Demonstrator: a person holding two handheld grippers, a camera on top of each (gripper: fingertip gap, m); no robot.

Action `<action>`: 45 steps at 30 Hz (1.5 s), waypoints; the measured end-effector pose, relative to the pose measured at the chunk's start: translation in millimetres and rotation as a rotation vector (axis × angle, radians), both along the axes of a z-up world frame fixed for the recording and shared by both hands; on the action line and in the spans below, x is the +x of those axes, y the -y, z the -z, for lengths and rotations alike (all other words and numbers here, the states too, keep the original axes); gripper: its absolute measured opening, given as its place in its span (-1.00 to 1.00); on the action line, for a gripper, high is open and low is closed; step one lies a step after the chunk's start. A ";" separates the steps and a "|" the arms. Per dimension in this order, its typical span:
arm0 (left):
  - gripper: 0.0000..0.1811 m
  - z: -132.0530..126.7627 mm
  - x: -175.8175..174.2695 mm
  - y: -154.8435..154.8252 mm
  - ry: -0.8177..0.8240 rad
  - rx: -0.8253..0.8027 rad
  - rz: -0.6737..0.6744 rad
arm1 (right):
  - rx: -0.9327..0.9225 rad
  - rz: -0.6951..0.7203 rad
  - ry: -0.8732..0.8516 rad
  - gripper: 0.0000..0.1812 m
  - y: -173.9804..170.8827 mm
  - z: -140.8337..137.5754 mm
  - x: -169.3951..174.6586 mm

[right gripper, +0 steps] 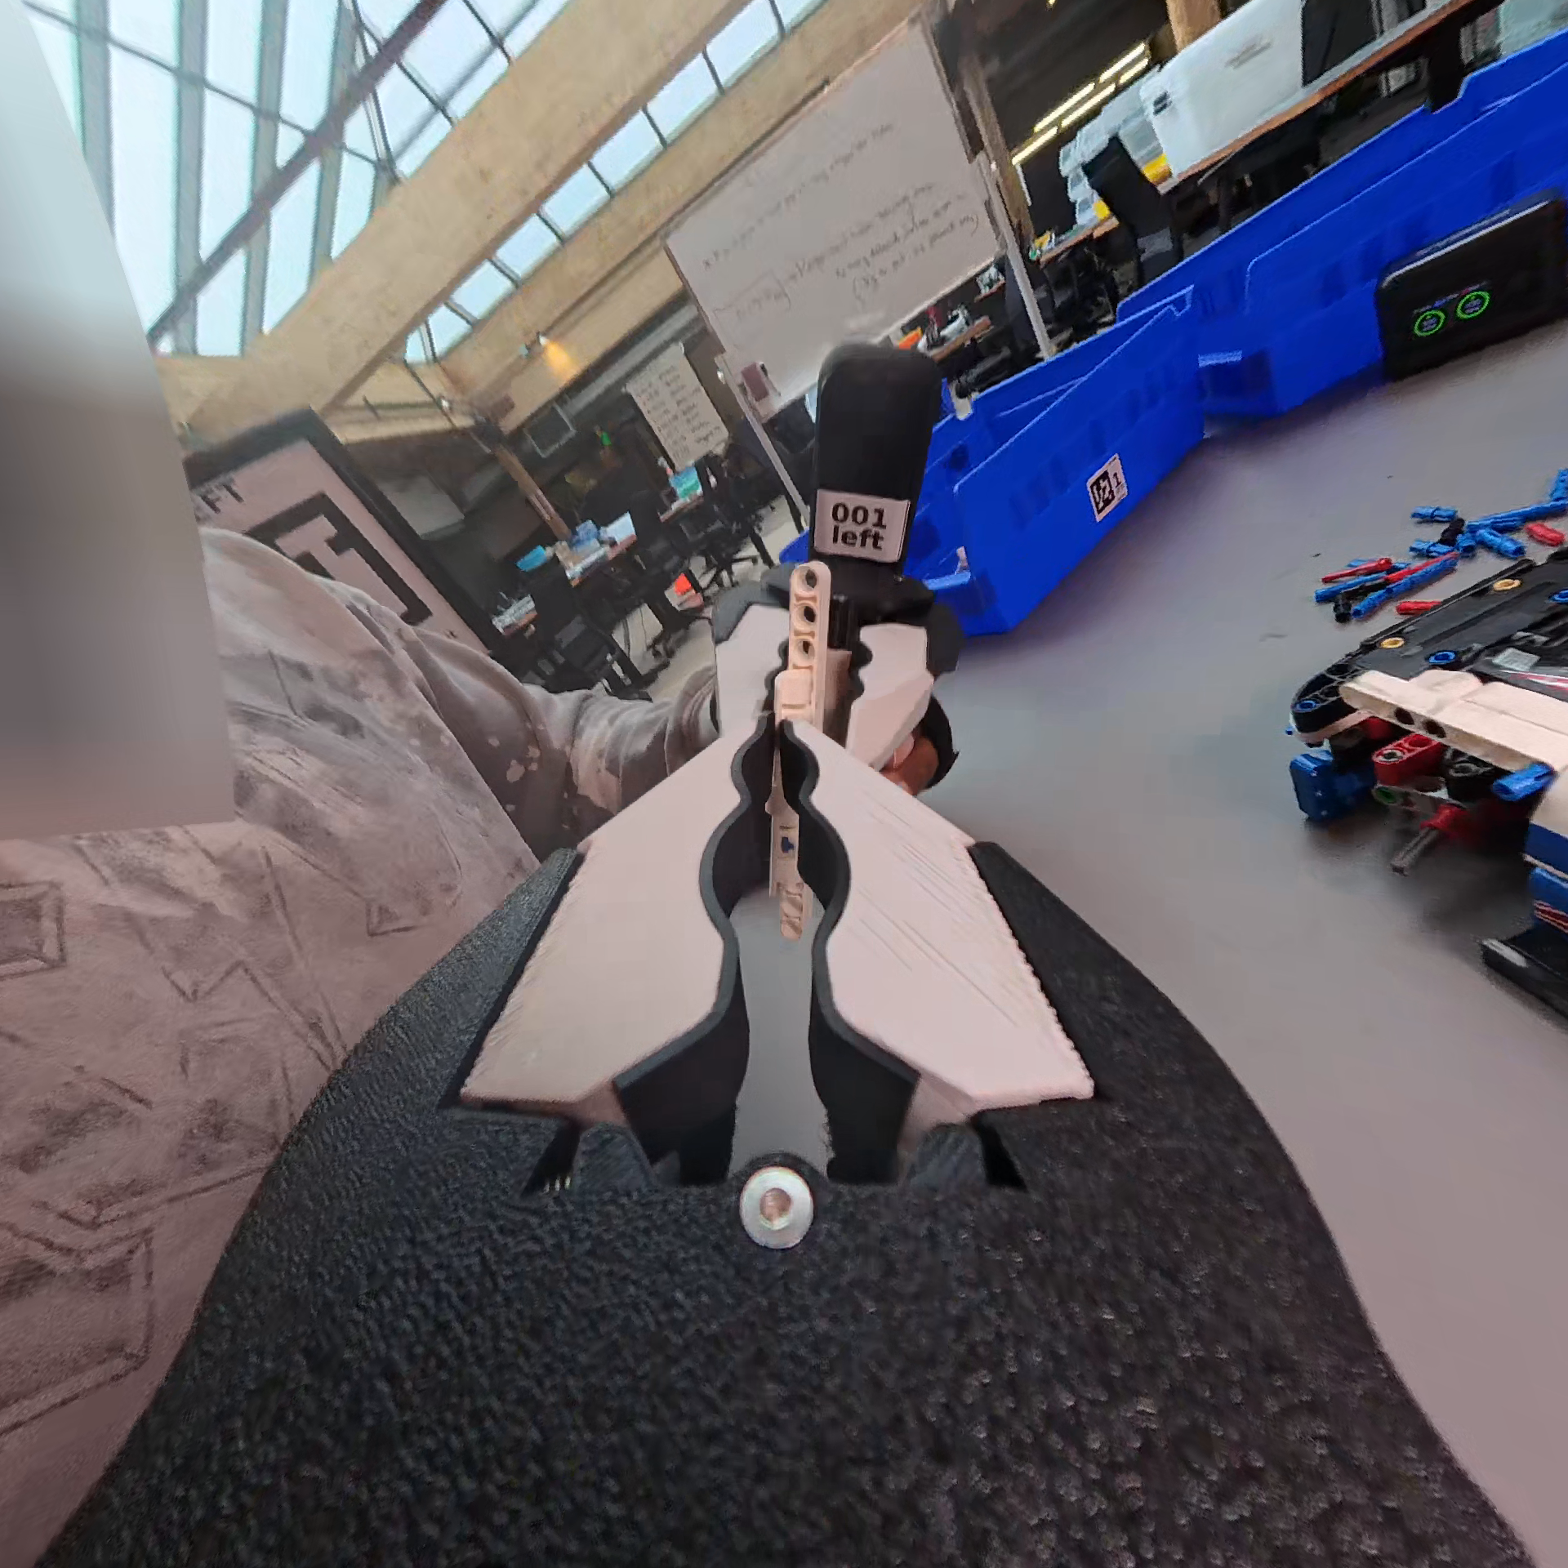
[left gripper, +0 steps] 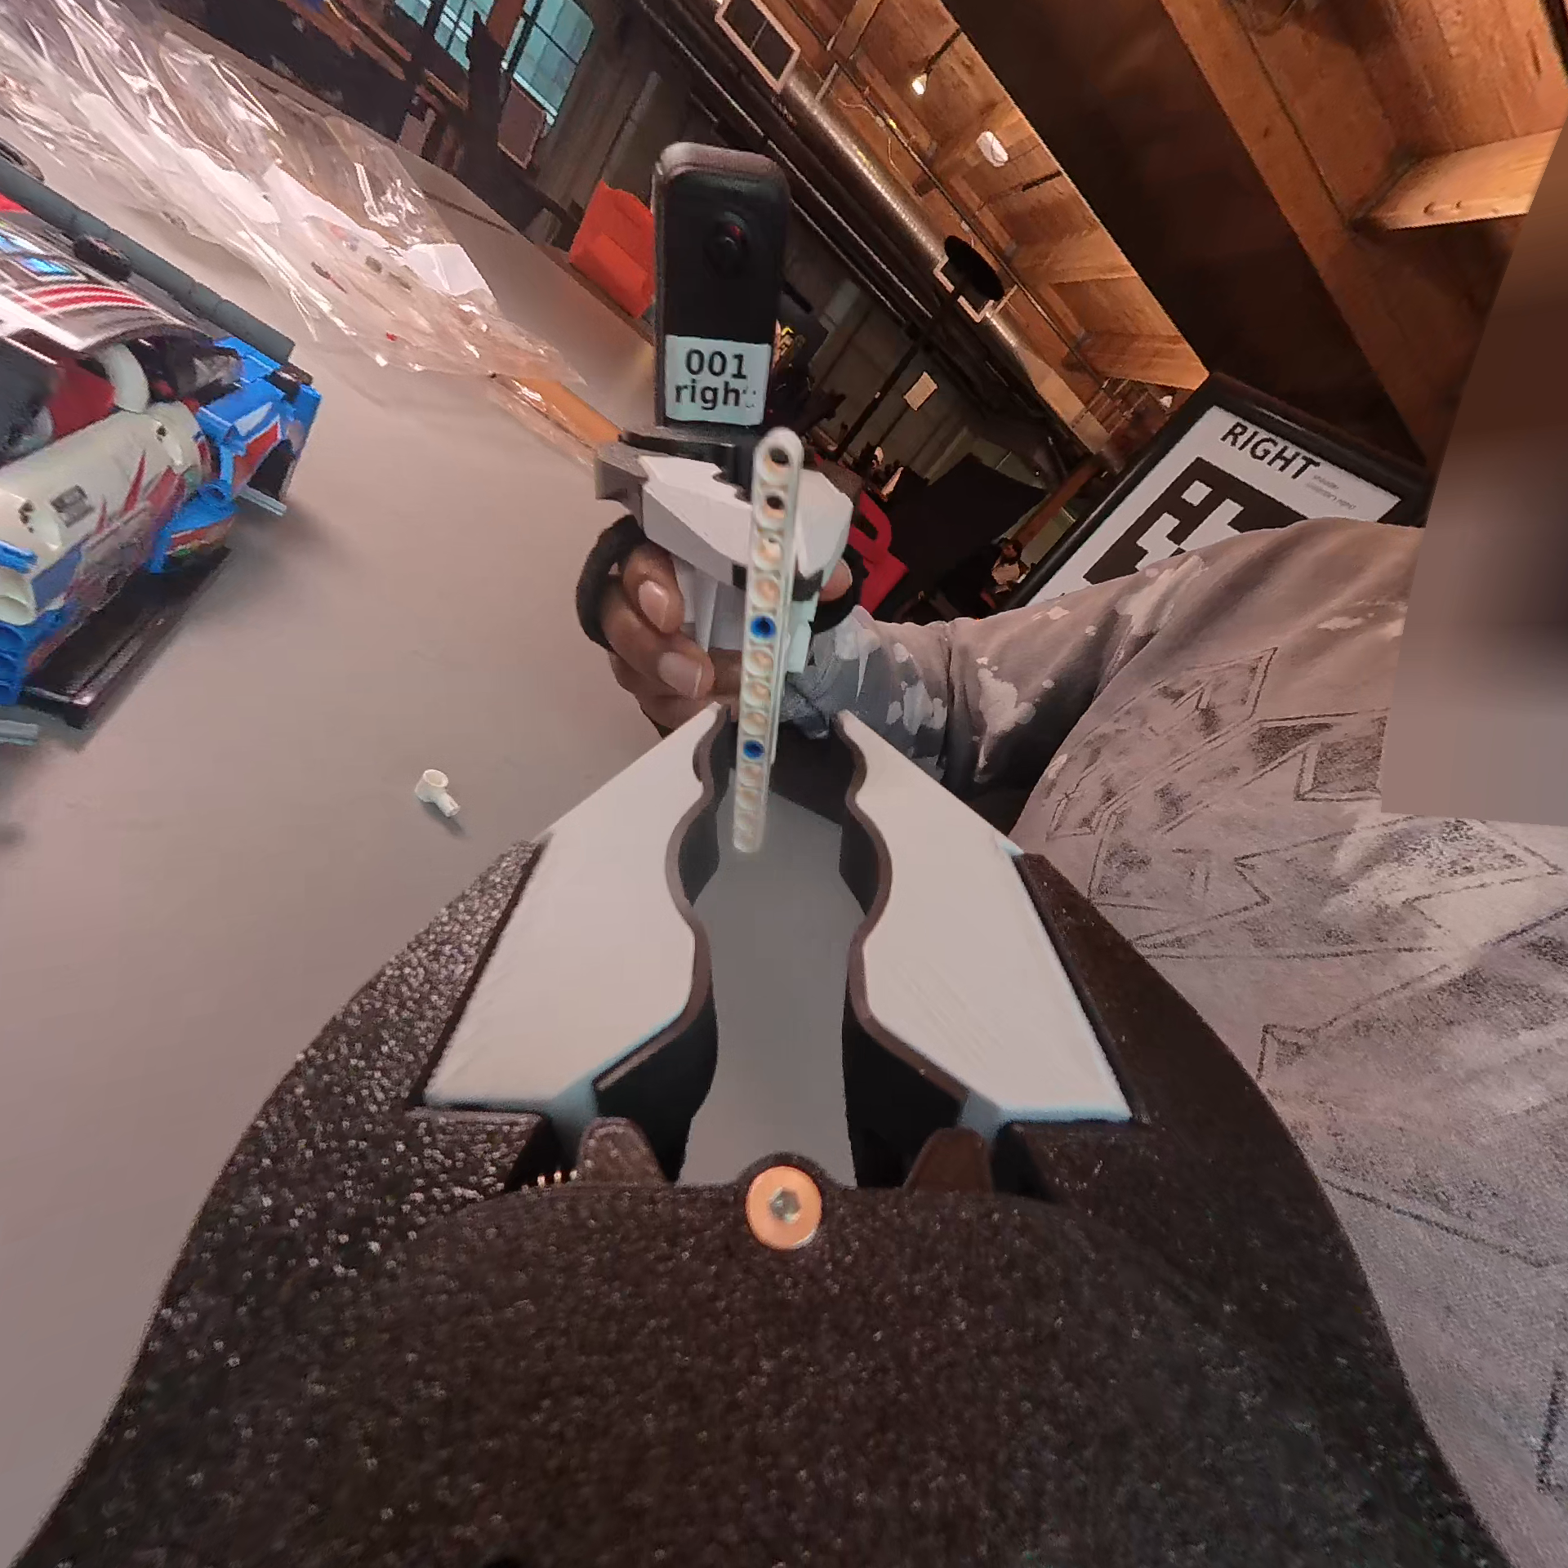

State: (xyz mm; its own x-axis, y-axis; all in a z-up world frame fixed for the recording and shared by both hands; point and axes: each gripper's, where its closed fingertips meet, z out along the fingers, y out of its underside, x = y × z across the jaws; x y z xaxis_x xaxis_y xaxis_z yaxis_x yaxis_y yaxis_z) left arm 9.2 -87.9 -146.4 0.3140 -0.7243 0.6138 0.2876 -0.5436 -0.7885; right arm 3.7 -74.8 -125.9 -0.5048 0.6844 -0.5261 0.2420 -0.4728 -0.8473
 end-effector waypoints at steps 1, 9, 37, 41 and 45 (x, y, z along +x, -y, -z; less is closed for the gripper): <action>-0.78 0.3 4.0 0.7 -0.001 0.001 0.007 | -0.030 0.005 -0.004 -1.00 -4.0 -2.5 0.5; -0.95 -14.6 5.3 -7.6 0.046 0.033 -0.035 | -0.107 -0.023 -0.024 -1.00 -0.9 -7.4 1.4; -0.86 -15.7 4.1 -6.1 0.061 0.041 -0.054 | 0.053 0.023 0.020 -0.94 2.6 1.9 -1.2; -0.94 -13.2 6.2 -5.8 0.016 0.052 -0.055 | 0.042 -0.004 0.028 -0.94 5.3 1.8 1.1; -0.96 -16.9 4.2 -6.4 0.029 0.062 -0.076 | 0.068 -0.007 0.017 -0.93 5.8 0.7 1.7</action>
State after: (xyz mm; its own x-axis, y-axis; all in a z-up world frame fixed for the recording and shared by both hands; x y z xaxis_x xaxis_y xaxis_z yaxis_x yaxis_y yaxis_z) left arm 13.4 -81.5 -129.5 0.3523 -0.7360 0.5781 0.3491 -0.4697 -0.8109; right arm 5.4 -80.6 -126.6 -0.5011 0.7150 -0.4875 0.2602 -0.4128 -0.8729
